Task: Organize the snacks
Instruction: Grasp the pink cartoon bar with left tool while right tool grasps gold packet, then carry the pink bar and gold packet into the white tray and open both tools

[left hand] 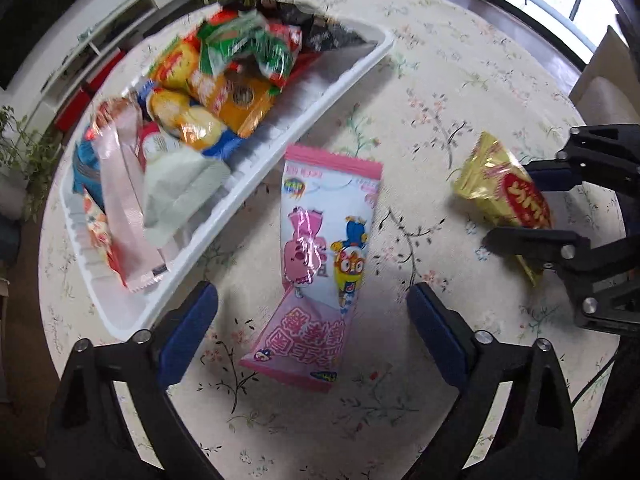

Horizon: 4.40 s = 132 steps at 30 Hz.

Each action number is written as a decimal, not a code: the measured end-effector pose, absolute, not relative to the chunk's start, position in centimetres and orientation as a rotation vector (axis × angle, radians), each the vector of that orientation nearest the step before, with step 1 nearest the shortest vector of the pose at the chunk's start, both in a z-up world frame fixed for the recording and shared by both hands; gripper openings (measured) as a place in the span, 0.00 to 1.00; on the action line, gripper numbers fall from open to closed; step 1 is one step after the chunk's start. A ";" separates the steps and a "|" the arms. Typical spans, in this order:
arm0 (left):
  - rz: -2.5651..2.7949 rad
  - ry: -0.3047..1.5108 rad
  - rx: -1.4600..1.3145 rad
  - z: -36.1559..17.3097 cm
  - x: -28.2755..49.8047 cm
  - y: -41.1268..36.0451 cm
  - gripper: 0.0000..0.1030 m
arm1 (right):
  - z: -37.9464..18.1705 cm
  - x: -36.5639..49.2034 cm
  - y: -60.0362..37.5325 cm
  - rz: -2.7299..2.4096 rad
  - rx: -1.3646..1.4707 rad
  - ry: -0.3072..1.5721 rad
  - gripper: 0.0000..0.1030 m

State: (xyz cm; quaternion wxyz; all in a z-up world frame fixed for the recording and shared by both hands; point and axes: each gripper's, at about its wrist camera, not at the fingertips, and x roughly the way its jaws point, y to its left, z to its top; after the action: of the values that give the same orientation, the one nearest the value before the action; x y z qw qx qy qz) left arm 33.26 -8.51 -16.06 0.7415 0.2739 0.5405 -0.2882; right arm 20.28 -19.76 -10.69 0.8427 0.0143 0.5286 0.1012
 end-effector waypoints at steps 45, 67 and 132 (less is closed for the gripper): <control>-0.680 1.206 0.340 -15.3 26.8 -6.3 0.21 | -8.9 19.7 -20.7 0.224 0.010 1.153 0.34; -0.588 0.963 -0.183 -6.1 27.6 6.5 0.21 | -4.8 21.7 -24.8 0.241 0.197 1.061 0.34; -0.370 1.020 -0.130 -10.3 46.1 -3.8 0.70 | -7.0 42.1 -20.5 0.168 0.079 1.107 0.42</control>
State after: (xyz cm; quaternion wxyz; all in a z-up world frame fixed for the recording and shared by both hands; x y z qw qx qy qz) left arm 46.07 -3.82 -10.28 0.8545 -0.0617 0.4849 -0.1759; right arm 42.14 -20.53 -6.99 0.8466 0.0375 0.5249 0.0798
